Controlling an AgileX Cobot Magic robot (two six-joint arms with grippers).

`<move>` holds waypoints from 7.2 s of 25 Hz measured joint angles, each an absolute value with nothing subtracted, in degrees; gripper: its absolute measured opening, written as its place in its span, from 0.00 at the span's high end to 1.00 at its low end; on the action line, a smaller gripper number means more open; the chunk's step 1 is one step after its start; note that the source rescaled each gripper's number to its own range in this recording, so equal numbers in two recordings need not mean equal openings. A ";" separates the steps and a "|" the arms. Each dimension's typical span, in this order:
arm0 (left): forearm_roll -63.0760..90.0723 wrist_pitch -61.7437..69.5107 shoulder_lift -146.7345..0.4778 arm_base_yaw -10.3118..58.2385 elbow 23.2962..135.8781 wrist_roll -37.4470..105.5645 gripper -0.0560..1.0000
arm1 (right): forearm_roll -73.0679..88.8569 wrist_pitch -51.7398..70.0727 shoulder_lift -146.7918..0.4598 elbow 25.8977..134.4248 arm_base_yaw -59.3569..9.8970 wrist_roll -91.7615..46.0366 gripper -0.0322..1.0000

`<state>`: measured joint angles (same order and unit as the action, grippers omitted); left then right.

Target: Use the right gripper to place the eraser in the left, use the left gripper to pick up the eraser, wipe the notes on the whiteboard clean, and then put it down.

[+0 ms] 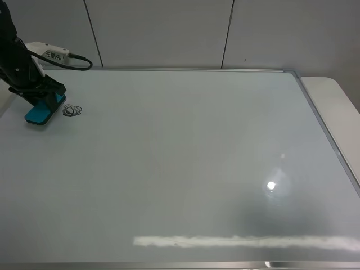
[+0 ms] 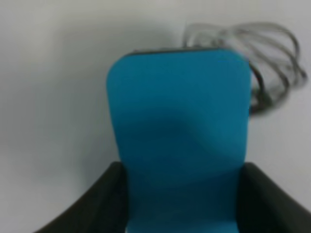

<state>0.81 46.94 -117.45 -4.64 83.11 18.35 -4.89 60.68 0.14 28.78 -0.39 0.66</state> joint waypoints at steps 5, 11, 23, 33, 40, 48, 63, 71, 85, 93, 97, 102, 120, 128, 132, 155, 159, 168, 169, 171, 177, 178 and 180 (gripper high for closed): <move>5.06 44.10 -122.34 -6.20 87.08 23.33 0.95 | -4.89 60.68 0.14 28.78 -0.39 0.66 0.01; 9.57 42.40 -125.12 -6.07 87.87 26.99 0.95 | -4.89 60.68 0.14 28.78 -0.39 0.66 0.01; 17.34 38.30 -127.14 7.91 88.36 24.72 0.95 | -4.89 60.68 0.14 28.78 -0.39 0.66 0.01; 21.29 40.05 -126.52 -0.20 86.80 23.53 0.95 | -4.89 60.68 0.14 28.78 -0.39 0.66 0.01; 20.67 35.99 -121.53 -9.17 78.15 25.28 0.95 | -4.89 60.68 0.14 28.78 -0.39 0.66 0.01; 19.02 33.70 -117.79 -9.31 73.13 25.90 0.95 | -4.89 60.68 0.14 28.78 -0.39 0.66 0.01; 16.89 28.99 -100.39 -5.41 48.45 19.73 0.95 | -4.89 60.68 0.14 28.78 -0.39 0.66 0.01; 17.19 24.81 -99.64 -5.47 44.06 19.24 0.95 | -4.89 60.68 0.14 28.78 -0.39 0.66 0.01; 18.49 27.97 -96.77 -5.12 44.00 18.76 0.04 | -4.89 60.68 0.14 28.78 -0.39 0.66 0.01; 18.98 30.89 -91.18 -5.12 44.00 18.83 0.01 | -4.89 60.68 0.14 28.78 -0.39 0.66 0.01; 21.96 35.32 -82.09 -5.12 44.18 18.83 0.01 | -4.89 60.68 0.14 28.78 -0.39 0.66 0.01; 22.93 38.88 -58.80 -5.12 47.77 18.83 0.01 | -4.89 60.68 0.14 28.78 -0.39 0.66 0.01; 13.28 58.51 -9.56 -6.85 44.66 9.56 0.01 | -4.89 60.68 0.14 28.78 -0.39 0.66 0.01; 4.24 58.38 0.26 -2.23 33.04 -1.90 0.00 | -4.89 60.68 0.14 28.78 -0.39 0.66 0.01; -3.44 58.75 0.26 3.59 31.63 -8.65 0.00 | -4.89 60.68 0.14 28.78 -0.39 0.66 0.01; -8.94 61.47 0.34 2.49 29.40 -14.82 0.00 | -4.89 60.68 0.14 28.78 -0.39 0.66 0.01; -8.94 61.47 0.34 2.24 29.40 -14.82 0.00 | -4.89 60.68 0.14 28.78 -0.39 0.66 0.01; -8.70 61.47 0.34 2.24 29.40 -14.82 0.00 | -4.89 60.68 0.14 28.78 -0.39 0.66 0.01; -8.70 61.47 0.34 2.24 29.40 -14.82 0.00 | -4.89 60.68 0.14 28.78 -0.39 0.66 0.01; -8.70 61.47 0.34 2.24 29.40 -14.82 0.00 | -4.89 60.68 0.14 28.78 -0.39 0.66 0.01; -8.70 61.47 0.34 2.24 29.40 -14.76 0.00 | -4.89 60.68 0.14 28.78 -0.39 0.66 0.01; -8.70 61.47 0.34 2.24 29.40 -14.76 0.00 | -4.89 60.68 0.14 28.78 -0.39 0.66 0.01; -8.70 61.47 0.34 2.24 29.40 -14.76 0.00 | -4.89 60.68 0.14 28.78 -0.39 0.66 0.01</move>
<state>-8.70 61.47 0.34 2.24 29.40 -14.76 -4.89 60.68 0.14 28.78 -0.39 0.66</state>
